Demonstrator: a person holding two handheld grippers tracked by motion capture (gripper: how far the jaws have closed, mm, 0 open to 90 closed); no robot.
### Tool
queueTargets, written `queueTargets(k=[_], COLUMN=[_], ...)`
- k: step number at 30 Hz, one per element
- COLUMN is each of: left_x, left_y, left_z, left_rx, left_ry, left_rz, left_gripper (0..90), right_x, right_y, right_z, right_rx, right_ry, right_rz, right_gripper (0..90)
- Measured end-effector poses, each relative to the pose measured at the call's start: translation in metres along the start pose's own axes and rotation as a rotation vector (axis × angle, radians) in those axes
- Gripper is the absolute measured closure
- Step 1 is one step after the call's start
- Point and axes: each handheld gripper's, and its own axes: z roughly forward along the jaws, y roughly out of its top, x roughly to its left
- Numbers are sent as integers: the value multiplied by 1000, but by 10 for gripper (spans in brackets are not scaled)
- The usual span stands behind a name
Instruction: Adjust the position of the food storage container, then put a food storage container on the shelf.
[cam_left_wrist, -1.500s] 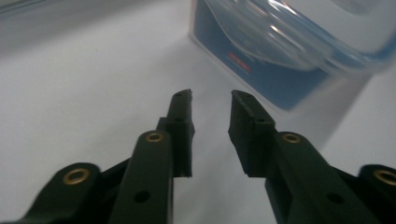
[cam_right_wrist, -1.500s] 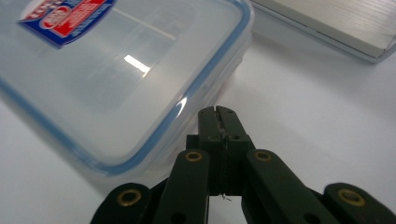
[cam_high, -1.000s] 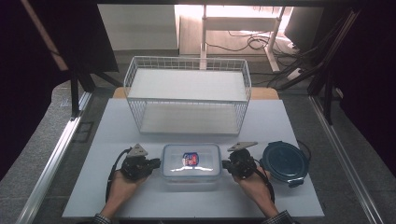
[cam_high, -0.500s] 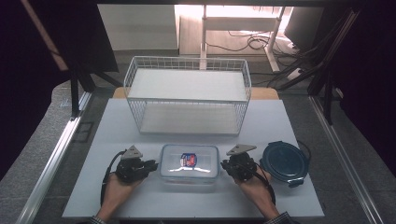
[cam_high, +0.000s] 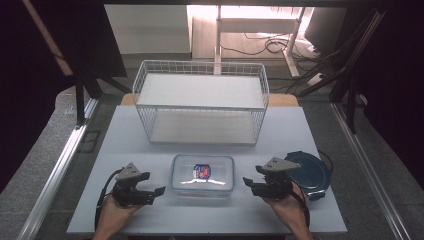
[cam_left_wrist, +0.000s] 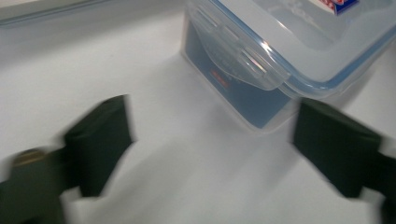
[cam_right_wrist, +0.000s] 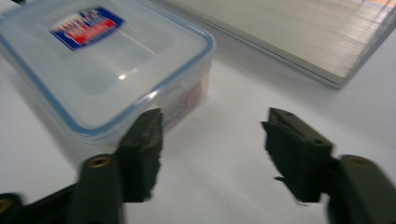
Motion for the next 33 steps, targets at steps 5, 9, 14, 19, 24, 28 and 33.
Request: queueTargets(k=[5, 9, 14, 19, 24, 28, 33], left_x=[1, 4, 3, 2, -1, -2, -6], left_y=[-8, -13, -13, -11, -6, 3, 22], left_z=[-12, -12, -8, -6, -6, -6, 3], left_rx=[-58, -60, -70, -83, -72, -63, -22], left_ry=[6, 7, 10, -7, -16, -44, -71], left_rz=[0, 7, 26, 27, 38, 36, 41], left_gripper=[0, 0, 0, 0, 14, 18, 0], right_x=[4, 10, 10, 8, 8, 9, 12], right_y=[-5, -8, -8, -6, -5, -2, 5], right_z=[-2, 2, 4, 4, 7, 9, 15], right_rx=[-9, 35, 17, 11, 4, -17, -2], right_ry=[61, 65, 79, 85, 82, 109, 116], right_rz=[-8, -50, -36, -20, -29, -6, 19], right_gripper=[69, 11, 0, 0, 0, 0, 0])
